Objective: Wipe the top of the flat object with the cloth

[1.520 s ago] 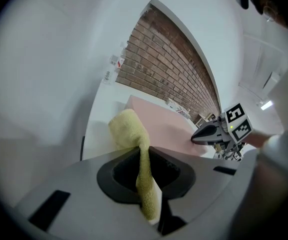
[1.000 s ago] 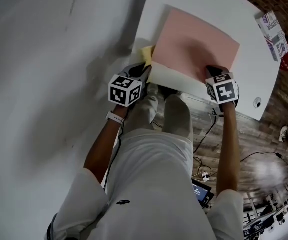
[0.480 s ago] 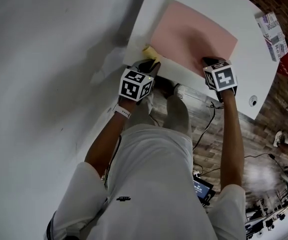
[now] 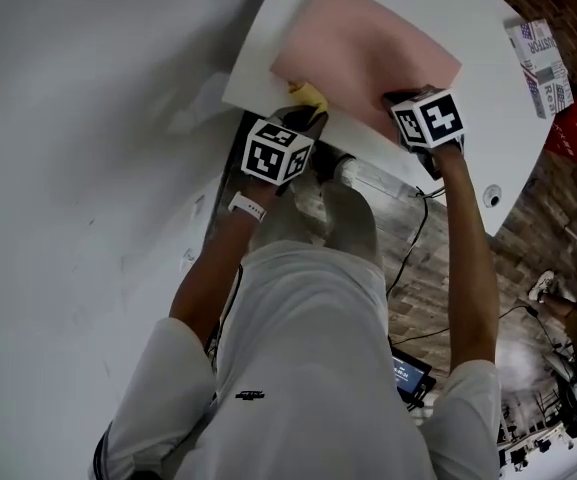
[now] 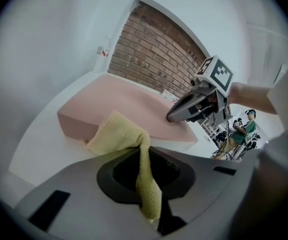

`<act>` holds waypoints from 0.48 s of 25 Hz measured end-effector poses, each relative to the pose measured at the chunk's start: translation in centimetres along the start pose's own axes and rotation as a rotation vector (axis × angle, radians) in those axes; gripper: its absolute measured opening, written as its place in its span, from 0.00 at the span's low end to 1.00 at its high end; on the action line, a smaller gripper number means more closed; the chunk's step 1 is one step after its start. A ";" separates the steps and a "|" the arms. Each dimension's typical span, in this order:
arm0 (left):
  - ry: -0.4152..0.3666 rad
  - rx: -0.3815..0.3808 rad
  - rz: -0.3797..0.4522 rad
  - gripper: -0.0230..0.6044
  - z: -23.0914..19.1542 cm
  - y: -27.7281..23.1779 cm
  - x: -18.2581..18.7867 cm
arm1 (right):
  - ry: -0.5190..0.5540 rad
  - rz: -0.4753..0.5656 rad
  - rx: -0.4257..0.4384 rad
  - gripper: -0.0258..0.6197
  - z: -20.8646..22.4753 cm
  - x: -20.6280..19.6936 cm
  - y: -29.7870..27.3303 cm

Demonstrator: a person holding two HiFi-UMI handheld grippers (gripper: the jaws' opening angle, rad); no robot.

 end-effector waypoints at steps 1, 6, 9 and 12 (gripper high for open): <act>0.003 -0.009 0.000 0.13 0.7 -0.1 -0.1 | 0.014 -0.005 0.001 0.04 0.0 0.0 0.0; -0.027 -0.058 -0.007 0.13 4.7 -0.9 -0.6 | 0.053 -0.018 0.025 0.04 0.0 0.1 0.0; -0.036 -0.090 -0.012 0.13 6.8 -1.3 -0.9 | 0.057 -0.022 0.062 0.04 0.2 0.2 -0.1; -0.066 -0.134 -0.024 0.13 9.4 -1.8 -1.4 | 0.072 -0.031 0.079 0.04 0.2 0.3 0.1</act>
Point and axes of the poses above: the fingertips, and each gripper's own axes: y backward along the fingers, z to its right, x out of its top, the point moved 6 cm from there along y, backward along the fingers, and after that the axes turned 14 degrees about x, right-handed, at the moved point
